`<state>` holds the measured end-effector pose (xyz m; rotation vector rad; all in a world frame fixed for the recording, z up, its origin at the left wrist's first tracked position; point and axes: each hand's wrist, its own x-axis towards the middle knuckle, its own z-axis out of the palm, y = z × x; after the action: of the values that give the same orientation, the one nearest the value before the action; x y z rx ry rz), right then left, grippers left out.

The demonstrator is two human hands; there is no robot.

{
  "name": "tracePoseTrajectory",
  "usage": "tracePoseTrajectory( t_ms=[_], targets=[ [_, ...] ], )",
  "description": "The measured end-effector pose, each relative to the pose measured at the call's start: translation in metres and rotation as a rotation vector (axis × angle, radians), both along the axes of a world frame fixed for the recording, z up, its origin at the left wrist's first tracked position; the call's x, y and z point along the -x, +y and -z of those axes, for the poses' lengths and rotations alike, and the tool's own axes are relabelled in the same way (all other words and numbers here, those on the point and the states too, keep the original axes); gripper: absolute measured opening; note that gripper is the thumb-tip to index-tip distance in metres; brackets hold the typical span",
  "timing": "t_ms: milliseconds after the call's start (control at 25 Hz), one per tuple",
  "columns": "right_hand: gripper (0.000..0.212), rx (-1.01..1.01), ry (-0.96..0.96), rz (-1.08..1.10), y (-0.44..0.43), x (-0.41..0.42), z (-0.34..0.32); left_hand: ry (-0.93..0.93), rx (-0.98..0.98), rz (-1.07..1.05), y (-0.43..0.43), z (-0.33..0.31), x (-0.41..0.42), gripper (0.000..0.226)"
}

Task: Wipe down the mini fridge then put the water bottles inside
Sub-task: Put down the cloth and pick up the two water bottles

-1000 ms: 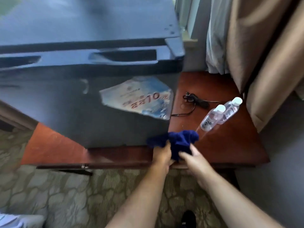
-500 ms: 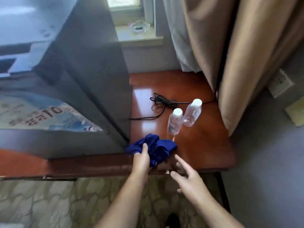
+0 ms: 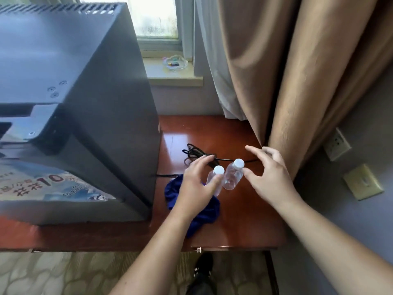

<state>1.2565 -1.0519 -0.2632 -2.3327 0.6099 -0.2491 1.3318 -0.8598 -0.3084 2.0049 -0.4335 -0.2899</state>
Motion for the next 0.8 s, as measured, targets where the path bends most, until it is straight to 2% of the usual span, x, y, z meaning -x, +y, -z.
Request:
tracePoseTrajectory(
  t_ms=[120, 240, 360, 480, 600, 800],
  targets=[
    [0.065, 0.05, 0.211, -0.095, -0.01, -0.028, 0.015, -0.084, -0.108, 0.15, -0.022, -0.003, -0.016, 0.059],
    [0.058, 0.071, 0.332, -0.175, -0.012, -0.041, 0.034, -0.073, -0.201, 0.171, -0.034, 0.01, -0.022, 0.048],
    [0.042, 0.061, 0.222, -0.162, -0.01, -0.037, 0.042, -0.061, -0.227, 0.131, -0.038, 0.016, -0.014, 0.044],
    [0.038, 0.051, -0.025, -0.114, -0.008, -0.028, 0.021, -0.008, -0.105, -0.027, -0.033, -0.002, -0.004, 0.041],
    [0.036, 0.023, -0.127, -0.154, 0.001, -0.016, -0.012, -0.01, -0.017, -0.152, -0.016, -0.035, 0.022, 0.041],
    [0.032, -0.282, -0.22, -0.282, 0.061, 0.015, -0.05, -0.035, 0.092, -0.26, 0.042, -0.086, 0.081, 0.034]
  ],
)
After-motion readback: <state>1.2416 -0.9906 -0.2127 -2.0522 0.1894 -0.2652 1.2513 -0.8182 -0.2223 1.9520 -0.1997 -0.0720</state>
